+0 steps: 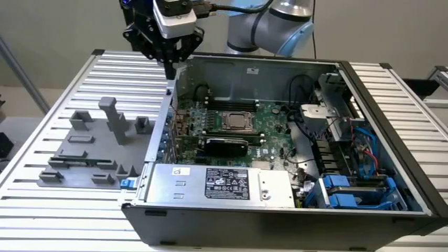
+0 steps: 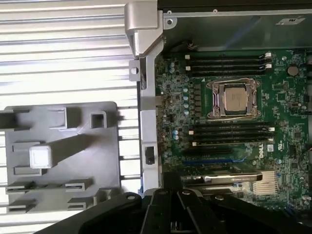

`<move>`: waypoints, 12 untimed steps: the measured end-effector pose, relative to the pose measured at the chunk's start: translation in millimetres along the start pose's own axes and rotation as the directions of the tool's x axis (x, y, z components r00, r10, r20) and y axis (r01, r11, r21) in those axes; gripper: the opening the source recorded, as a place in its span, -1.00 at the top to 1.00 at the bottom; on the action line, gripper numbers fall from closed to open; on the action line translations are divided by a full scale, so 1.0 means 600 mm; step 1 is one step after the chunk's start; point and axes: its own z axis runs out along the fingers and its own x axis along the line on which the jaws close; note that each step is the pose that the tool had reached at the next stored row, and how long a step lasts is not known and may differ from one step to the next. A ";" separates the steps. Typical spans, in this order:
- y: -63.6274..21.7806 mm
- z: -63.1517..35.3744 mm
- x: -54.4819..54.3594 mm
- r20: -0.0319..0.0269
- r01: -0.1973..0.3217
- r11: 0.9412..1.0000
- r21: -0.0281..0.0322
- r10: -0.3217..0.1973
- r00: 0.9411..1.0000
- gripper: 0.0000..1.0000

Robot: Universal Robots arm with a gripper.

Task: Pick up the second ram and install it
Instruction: 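Reach for the second ram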

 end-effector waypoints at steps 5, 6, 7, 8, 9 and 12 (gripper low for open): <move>-0.007 -0.001 0.037 0.001 0.000 1.000 0.000 0.000 1.000 1.00; -0.008 -0.002 0.045 0.001 0.000 1.000 0.000 0.000 1.000 1.00; -0.010 -0.002 0.052 0.001 0.000 1.000 0.000 0.000 1.000 1.00; -0.011 -0.002 0.060 0.002 0.000 1.000 0.000 0.000 1.000 1.00; -0.013 -0.002 0.068 0.002 0.000 1.000 0.000 0.000 1.000 1.00; -0.017 -0.003 0.090 0.002 0.000 1.000 0.000 0.000 1.000 1.00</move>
